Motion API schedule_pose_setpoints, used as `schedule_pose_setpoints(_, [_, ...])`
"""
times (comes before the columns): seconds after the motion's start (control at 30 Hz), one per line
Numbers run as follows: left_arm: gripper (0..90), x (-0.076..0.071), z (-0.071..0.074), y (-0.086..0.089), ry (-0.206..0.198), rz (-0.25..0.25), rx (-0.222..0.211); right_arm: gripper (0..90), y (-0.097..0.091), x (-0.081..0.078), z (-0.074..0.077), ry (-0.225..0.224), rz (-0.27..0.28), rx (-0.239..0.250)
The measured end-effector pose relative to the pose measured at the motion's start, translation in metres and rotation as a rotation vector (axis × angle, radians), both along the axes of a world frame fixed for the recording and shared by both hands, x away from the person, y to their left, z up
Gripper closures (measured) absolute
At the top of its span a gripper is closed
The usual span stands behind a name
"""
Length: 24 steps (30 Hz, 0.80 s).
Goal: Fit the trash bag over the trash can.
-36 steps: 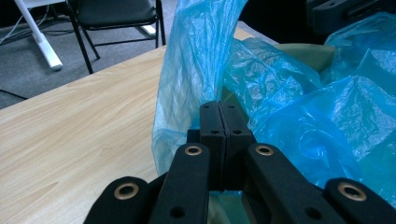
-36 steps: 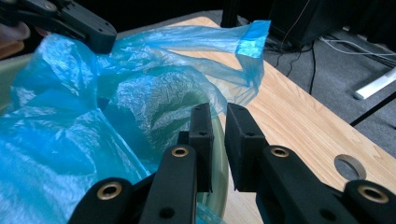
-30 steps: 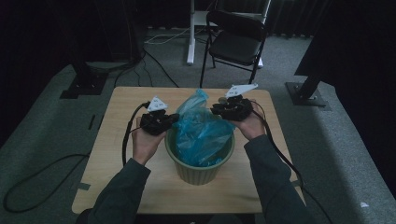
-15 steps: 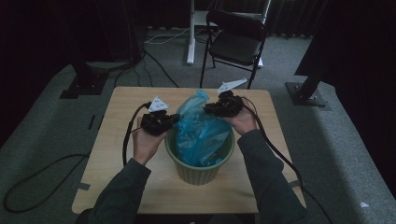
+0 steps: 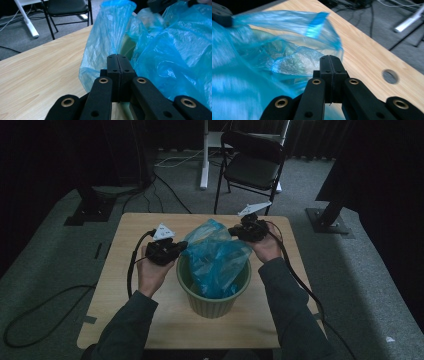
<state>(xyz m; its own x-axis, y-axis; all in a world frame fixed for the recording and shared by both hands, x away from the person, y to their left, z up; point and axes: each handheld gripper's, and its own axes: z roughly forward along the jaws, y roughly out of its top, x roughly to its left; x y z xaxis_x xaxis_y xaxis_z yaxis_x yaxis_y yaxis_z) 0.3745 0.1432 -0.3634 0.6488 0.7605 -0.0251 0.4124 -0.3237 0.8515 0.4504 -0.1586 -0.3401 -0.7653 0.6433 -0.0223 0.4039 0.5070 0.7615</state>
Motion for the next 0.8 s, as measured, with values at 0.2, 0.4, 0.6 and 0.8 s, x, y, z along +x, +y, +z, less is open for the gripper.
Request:
schedule_pose_setpoints(0.2, [89.3, 0.000, -0.004, 0.013, 0.008, 0.025, 0.001, 90.0, -0.019, 0.002, -0.001, -0.003, -0.084, -0.026])
schedule_pose_setpoints(0.4, [89.3, -0.002, -0.009, 0.022, 0.020, 0.034, -0.008, 90.0, -0.034, 0.001, -0.010, 0.020, -0.113, -0.009])
schedule_pose_setpoints(0.6, [89.3, -0.001, -0.003, 0.024, 0.004, 0.050, -0.014, 90.0, -0.036, 0.000, -0.009, 0.002, -0.117, 0.016])
schedule_pose_setpoints(0.8, [89.3, 0.011, 0.014, 0.029, -0.041, 0.106, -0.039, 90.0, -0.036, -0.003, 0.006, -0.066, -0.122, 0.075])
